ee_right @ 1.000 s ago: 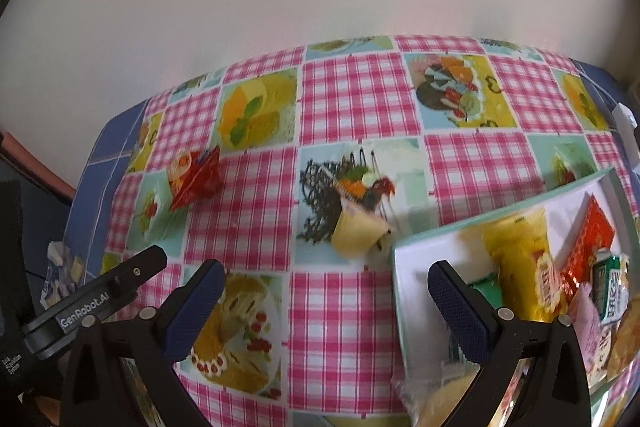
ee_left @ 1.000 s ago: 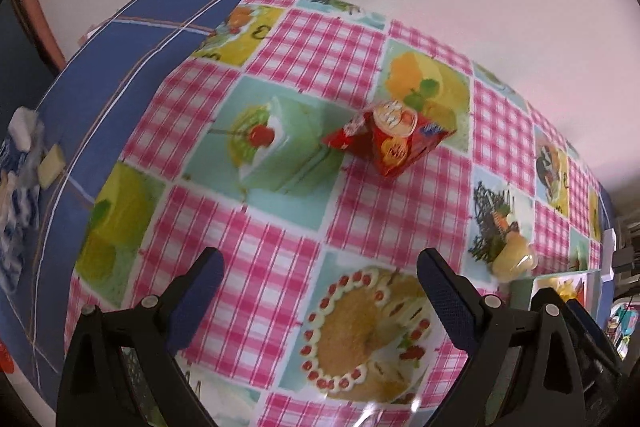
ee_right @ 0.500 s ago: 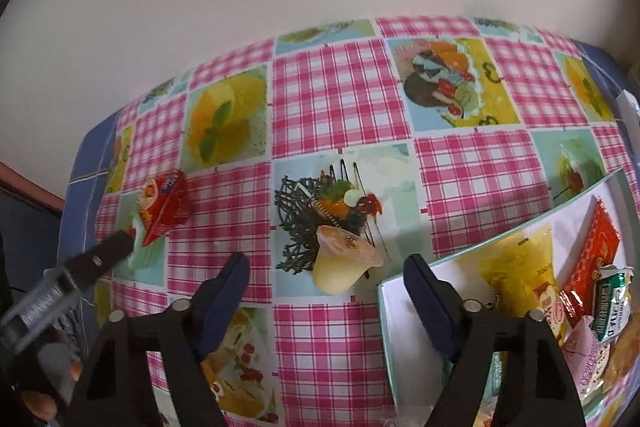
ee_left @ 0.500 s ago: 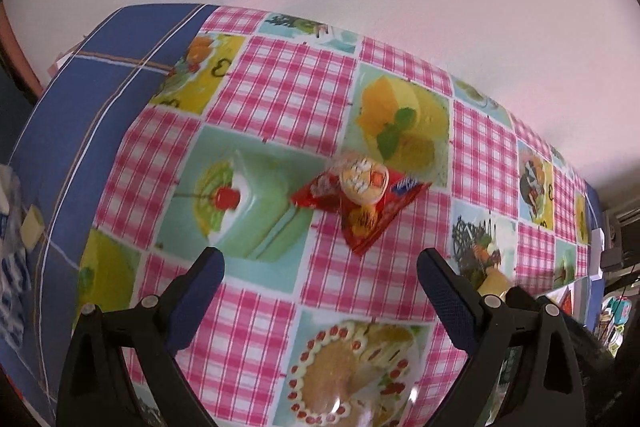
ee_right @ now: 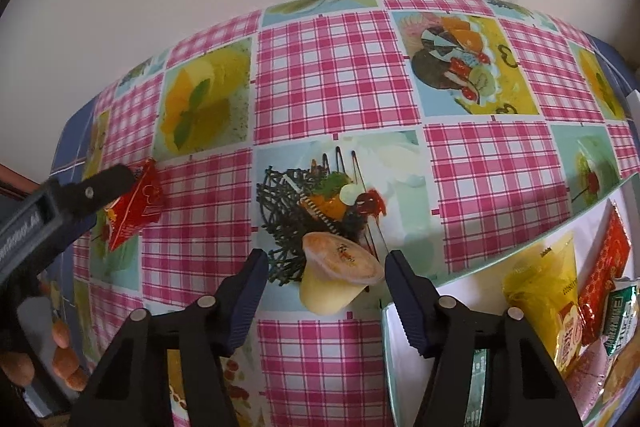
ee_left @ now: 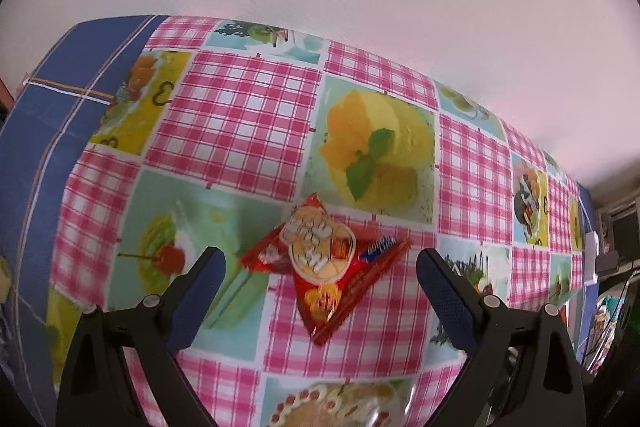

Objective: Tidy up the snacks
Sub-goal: 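Grasp the red gold-printed packet with the left tool while the right tool grasps the yellow jelly cup, then carry the red packet and jelly cup over the tray and lower them in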

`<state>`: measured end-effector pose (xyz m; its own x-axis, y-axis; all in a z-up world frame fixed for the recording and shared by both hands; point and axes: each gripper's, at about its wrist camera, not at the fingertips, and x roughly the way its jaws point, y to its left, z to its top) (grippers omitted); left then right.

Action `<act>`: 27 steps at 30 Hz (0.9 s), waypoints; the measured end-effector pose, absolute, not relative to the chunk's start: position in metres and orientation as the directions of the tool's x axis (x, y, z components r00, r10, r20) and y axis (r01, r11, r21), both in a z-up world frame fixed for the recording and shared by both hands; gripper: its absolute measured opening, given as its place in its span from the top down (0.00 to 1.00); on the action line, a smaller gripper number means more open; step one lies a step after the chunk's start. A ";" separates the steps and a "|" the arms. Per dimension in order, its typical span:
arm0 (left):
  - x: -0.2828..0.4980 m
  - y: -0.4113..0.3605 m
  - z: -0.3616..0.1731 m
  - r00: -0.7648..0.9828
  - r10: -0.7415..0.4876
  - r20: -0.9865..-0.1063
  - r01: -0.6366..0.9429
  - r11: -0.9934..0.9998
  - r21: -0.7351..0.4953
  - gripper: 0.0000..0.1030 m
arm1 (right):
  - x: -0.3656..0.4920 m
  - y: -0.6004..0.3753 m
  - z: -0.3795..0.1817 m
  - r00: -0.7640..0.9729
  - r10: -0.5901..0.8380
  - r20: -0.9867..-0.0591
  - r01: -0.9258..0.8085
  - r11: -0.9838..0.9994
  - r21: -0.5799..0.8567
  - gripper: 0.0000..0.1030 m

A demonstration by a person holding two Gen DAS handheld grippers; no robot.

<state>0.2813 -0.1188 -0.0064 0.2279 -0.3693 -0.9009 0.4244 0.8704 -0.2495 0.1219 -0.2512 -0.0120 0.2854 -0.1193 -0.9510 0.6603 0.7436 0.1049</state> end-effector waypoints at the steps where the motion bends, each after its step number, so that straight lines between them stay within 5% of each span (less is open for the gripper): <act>1: 0.283 -0.120 -0.008 0.226 -0.374 -0.900 0.423 0.870 -0.255 0.07 | 0.123 -0.251 -0.013 0.281 -0.121 -0.952 0.658 0.746 0.099 0.40; 15: 0.276 -0.128 -0.025 0.223 -0.353 -0.909 0.420 0.876 -0.238 0.46 | 0.125 -0.254 -0.022 0.261 -0.131 -0.956 0.659 0.748 0.078 0.54; 27: 0.252 -0.106 -0.034 0.215 -0.331 -0.919 0.384 0.894 -0.232 0.48 | 0.125 -0.247 -0.021 0.254 -0.150 -0.956 0.643 0.764 0.051 0.56</act>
<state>0.2521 -0.1059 -0.0344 0.2150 -0.3307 -0.9189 0.3838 0.8938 -0.2319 0.1250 -0.2466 -0.0206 0.2541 -0.1497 -0.9555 0.6434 0.7638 0.0515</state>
